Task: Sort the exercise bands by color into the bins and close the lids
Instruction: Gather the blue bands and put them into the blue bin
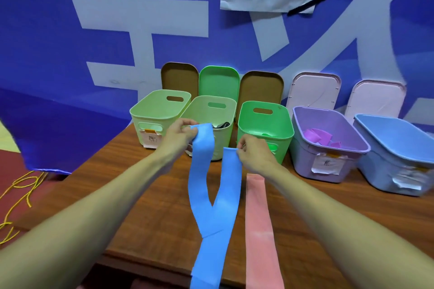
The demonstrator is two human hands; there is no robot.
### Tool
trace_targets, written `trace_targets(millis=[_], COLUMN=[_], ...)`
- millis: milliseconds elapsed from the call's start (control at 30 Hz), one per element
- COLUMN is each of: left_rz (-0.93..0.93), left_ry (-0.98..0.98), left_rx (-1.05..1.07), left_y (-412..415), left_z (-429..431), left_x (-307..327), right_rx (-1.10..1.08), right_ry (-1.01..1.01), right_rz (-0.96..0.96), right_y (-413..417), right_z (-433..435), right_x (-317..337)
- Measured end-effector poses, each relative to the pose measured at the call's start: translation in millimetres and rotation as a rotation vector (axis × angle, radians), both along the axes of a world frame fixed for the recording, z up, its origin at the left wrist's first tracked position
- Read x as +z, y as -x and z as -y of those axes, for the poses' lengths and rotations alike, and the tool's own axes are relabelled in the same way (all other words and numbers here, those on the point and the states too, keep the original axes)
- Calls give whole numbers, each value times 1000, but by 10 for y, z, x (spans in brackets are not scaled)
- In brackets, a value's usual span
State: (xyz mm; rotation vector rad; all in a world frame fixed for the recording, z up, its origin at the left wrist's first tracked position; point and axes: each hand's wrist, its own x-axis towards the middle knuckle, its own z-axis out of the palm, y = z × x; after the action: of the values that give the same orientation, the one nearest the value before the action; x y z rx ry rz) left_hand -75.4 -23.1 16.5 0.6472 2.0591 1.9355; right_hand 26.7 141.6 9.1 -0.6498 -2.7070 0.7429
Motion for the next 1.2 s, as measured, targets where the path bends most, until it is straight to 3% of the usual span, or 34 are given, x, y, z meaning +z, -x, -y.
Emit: trace_targets(millis=[100,367,567,767,933,1200], left_rz=[-46,-163,-307,-429,-487,-203], left_ry=[64,84,-62,-146,-71,-141], left_rx=[-61,66,133,185,24,-307], left_y=[-75,-171,-283,-447,-743,-1377], left_z=[76,115,-55,-345,-768,-1698], left_x=[-79,123,683,1208,1490,1719], right_rx=[-19,-20,92,-68,-239,-359], right_ry=[122,531,910,803,708,613], right_rz=[-91,-357,-610,-772,-851,-875], right_y=[-62,-275,-443,-684,-1018,-1676], right_z=[-7,-2,-24,-295,-701,-1411], right_x=[69,391,880,1232,1391,1556])
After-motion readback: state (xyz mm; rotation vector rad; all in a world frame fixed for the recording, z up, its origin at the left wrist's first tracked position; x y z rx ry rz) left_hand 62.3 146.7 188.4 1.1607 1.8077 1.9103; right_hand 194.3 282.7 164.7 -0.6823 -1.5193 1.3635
